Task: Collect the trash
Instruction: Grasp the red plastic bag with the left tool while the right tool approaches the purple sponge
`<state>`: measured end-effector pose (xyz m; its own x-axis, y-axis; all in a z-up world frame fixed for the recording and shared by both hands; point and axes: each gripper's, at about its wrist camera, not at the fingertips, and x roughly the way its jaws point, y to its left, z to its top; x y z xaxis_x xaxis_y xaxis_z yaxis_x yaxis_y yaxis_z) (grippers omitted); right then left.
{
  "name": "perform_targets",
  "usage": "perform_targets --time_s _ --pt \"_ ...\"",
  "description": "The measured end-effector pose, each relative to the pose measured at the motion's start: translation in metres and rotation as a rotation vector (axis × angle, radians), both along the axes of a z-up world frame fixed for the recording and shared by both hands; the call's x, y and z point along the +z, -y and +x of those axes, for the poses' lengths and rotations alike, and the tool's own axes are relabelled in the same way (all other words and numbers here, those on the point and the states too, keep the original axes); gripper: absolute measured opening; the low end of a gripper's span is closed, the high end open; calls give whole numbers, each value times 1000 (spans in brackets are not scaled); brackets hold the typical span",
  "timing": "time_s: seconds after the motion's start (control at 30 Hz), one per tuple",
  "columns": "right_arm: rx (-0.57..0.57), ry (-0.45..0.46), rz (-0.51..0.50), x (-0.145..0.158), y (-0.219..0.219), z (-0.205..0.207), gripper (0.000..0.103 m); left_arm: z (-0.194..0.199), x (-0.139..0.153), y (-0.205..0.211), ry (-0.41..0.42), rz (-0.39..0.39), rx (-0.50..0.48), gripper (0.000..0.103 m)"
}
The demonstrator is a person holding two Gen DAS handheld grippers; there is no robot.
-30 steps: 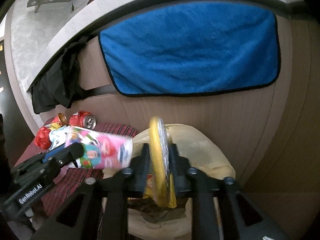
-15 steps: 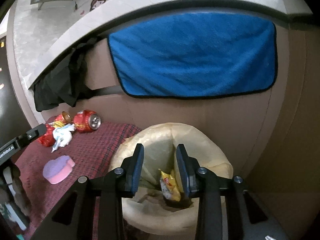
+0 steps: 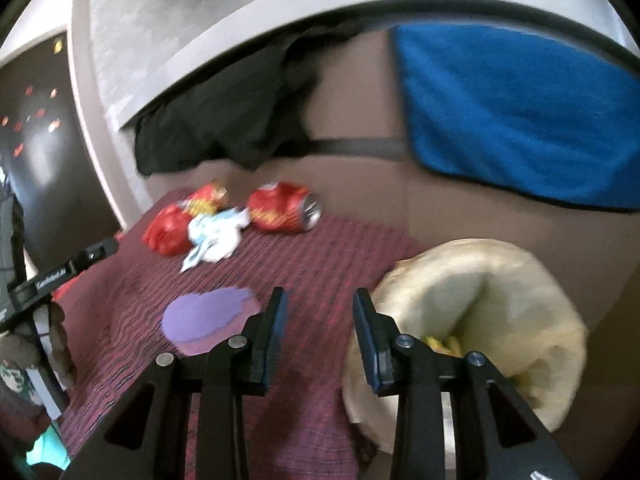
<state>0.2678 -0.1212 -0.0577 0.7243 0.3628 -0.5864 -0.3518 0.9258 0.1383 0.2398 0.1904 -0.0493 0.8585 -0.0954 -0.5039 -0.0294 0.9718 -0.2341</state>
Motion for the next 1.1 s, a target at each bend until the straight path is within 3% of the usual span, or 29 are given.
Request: perform_targets --time_s 0.17,0.33,0.6,0.83,0.87,0.9,0.93,0.97,1.1 --pt "56 -30 -29 -13 -37 6 32 7 -11 -29 -12 -47 -11 39" --pt "88 -45 -54 -23 -61 11 32 37 -12 -57 3 -61 -17 50" --pt "117 -92 -44 -38 -78 21 32 119 -42 -99 -147 -114 -38 57" --pt "122 -141 -33 -50 -83 18 32 134 -60 -112 -205 -124 5 57" --pt "120 -152 -24 -52 -84 17 32 136 -63 -113 -237 -137 10 55" --pt "119 -157 -19 -52 -85 16 32 139 -67 -113 -269 -158 1 46" --pt "118 -160 -10 -51 -87 14 32 141 -72 -112 -292 -179 -13 25" --pt "118 -161 -2 -50 -87 11 32 142 -77 -112 -316 -186 -15 15" --pt "112 -200 34 -51 -89 6 32 118 -74 -106 -266 -151 -1 9"
